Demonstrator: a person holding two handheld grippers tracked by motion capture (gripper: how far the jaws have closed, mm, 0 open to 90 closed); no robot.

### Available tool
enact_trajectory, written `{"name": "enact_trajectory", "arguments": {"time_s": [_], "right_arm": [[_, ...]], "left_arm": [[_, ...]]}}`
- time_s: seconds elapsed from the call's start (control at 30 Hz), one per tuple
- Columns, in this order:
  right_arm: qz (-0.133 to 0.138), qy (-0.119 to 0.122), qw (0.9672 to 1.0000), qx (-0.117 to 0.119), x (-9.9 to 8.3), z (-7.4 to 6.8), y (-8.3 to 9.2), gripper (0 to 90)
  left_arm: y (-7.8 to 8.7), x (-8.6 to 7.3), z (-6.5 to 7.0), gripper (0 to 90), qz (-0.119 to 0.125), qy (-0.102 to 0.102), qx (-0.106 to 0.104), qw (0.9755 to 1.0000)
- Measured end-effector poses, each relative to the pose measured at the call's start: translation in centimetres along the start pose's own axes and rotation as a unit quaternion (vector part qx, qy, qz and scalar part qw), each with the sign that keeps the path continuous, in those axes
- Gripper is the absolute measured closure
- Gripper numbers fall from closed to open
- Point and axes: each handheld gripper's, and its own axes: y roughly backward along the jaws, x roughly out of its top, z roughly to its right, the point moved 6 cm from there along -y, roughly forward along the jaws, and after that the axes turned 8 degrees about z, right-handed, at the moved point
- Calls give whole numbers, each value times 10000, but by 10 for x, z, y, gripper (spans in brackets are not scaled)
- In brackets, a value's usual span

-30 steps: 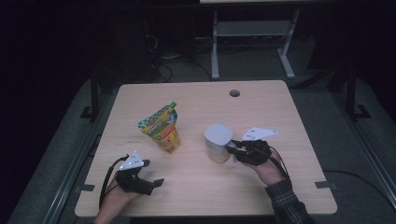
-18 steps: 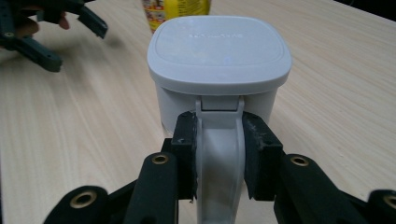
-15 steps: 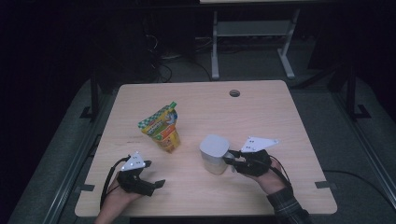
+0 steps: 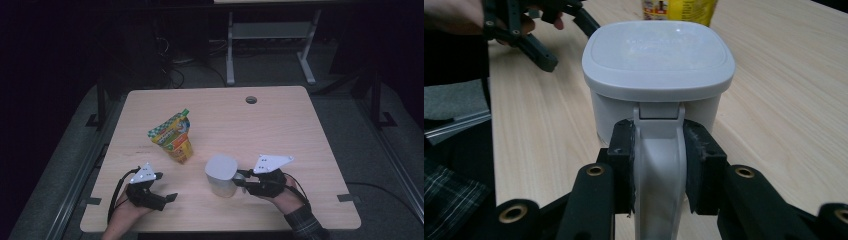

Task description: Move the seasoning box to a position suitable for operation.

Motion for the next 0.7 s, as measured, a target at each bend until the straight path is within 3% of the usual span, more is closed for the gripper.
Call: {"name": "enact_trajectory", "arguments": {"time_s": [0.3, 0.7], "right_arm": [[-28, 26, 9996, 286, -3, 3, 0, 684], [-202, 103, 9992, 322, -9, 4, 0, 674]], "left_arm": [[3, -2, 1, 54, -14, 54, 17, 10000], [1, -2, 2, 54, -56, -8, -27, 10000]]}}
